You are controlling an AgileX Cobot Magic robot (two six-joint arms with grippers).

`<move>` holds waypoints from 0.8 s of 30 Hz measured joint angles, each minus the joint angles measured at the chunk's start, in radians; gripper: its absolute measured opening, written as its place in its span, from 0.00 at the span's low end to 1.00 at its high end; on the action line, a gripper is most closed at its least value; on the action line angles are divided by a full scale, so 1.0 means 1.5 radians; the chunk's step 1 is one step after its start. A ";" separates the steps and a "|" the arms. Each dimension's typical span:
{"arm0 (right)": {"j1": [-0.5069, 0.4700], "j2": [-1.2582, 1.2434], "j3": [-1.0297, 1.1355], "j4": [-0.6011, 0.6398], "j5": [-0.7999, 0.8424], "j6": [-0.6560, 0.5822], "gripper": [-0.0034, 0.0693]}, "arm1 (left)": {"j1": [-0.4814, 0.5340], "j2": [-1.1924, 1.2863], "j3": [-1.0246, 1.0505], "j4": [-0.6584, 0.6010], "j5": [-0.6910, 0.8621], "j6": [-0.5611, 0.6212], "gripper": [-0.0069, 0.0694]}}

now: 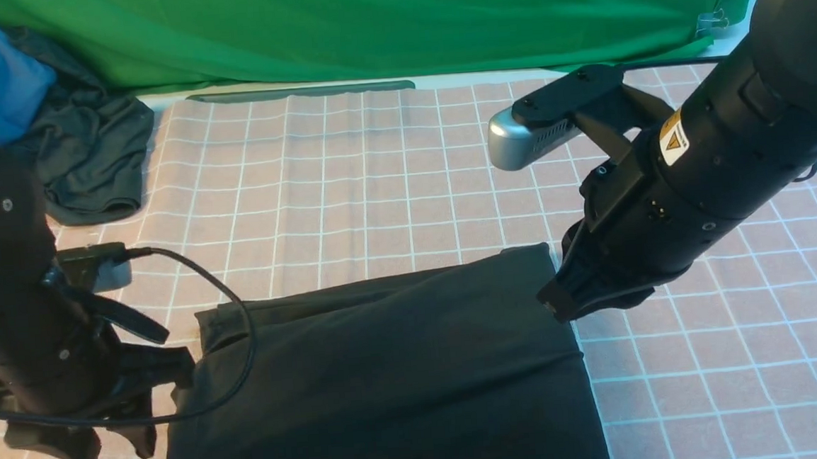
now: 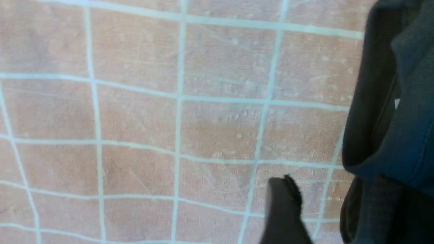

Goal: Fold a long-sleeved shirt over a pink coffee tablecloth.

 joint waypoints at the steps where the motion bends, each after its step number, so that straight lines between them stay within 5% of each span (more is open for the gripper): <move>1: 0.000 0.000 0.000 0.001 -0.003 0.000 0.10 | 0.000 0.000 -0.007 0.000 0.005 -0.003 0.65; 7: 0.000 0.000 0.001 0.002 -0.016 0.000 0.10 | 0.000 -0.011 -0.066 -0.101 -0.034 0.009 0.59; 14: 0.000 0.002 0.001 0.003 -0.029 0.000 0.10 | -0.031 0.043 -0.073 -0.235 -0.105 0.063 0.16; 24: 0.000 0.058 0.059 0.005 -0.027 -0.001 0.10 | -0.102 0.122 -0.019 -0.240 -0.150 0.063 0.11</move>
